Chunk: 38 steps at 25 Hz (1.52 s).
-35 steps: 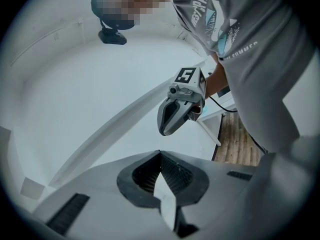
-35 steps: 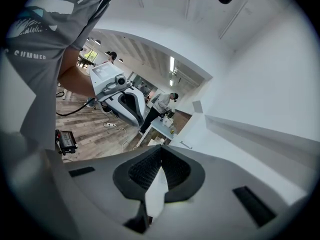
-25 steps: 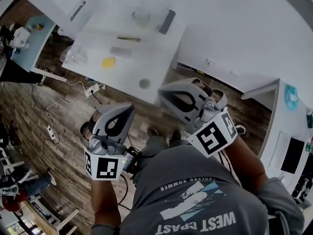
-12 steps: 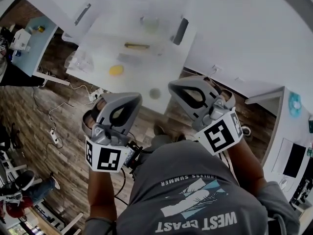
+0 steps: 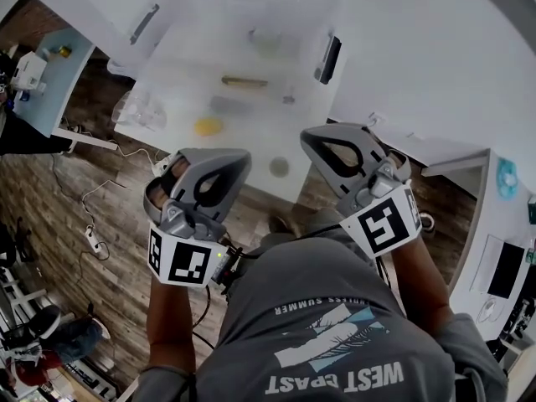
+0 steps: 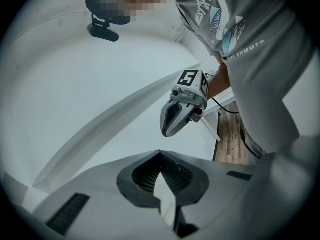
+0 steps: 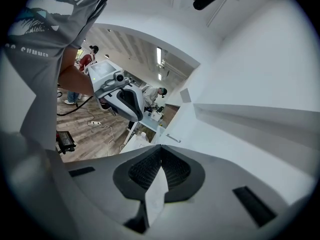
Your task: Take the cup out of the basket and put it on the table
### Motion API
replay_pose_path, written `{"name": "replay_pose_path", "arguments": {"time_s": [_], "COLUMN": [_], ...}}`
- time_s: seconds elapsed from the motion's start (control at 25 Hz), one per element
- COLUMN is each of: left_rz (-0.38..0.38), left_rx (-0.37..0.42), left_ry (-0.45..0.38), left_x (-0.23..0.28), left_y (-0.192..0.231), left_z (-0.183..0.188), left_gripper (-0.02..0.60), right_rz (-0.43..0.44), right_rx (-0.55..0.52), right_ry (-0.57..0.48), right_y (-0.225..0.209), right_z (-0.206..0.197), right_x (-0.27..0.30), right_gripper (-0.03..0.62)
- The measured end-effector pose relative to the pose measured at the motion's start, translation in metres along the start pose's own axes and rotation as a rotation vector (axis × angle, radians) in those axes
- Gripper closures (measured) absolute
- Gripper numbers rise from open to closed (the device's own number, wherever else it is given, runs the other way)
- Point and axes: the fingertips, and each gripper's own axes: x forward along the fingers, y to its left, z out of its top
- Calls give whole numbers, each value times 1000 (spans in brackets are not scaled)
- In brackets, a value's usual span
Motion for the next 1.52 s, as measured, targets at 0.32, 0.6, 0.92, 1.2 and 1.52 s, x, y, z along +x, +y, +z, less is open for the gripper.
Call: {"name": "replay_pose_path", "arguments": {"time_s": [0.32, 0.6, 0.92, 1.2, 1.52], "left_rz": [-3, 27, 84, 147, 197], "left_rx": [-27, -61, -134, -193, -254], "left_ry": [7, 29, 100, 158, 237], "left_x": [21, 44, 63, 67, 71], "left_y": [14, 34, 50, 58, 63], "left_z": [-21, -33, -62, -82, -108], "left_gripper": [574, 574, 574, 574, 574], "right_rz": [10, 71, 191, 406, 625], "right_rx": [-16, 8, -70, -134, -177], "right_ry": [6, 19, 144, 415, 690], "right_y": [-34, -73, -139, -155, -125], "right_z": [-6, -25, -70, -165, -278], "right_x": [30, 68, 162, 264, 344], "right_gripper": [583, 583, 557, 499, 497]}}
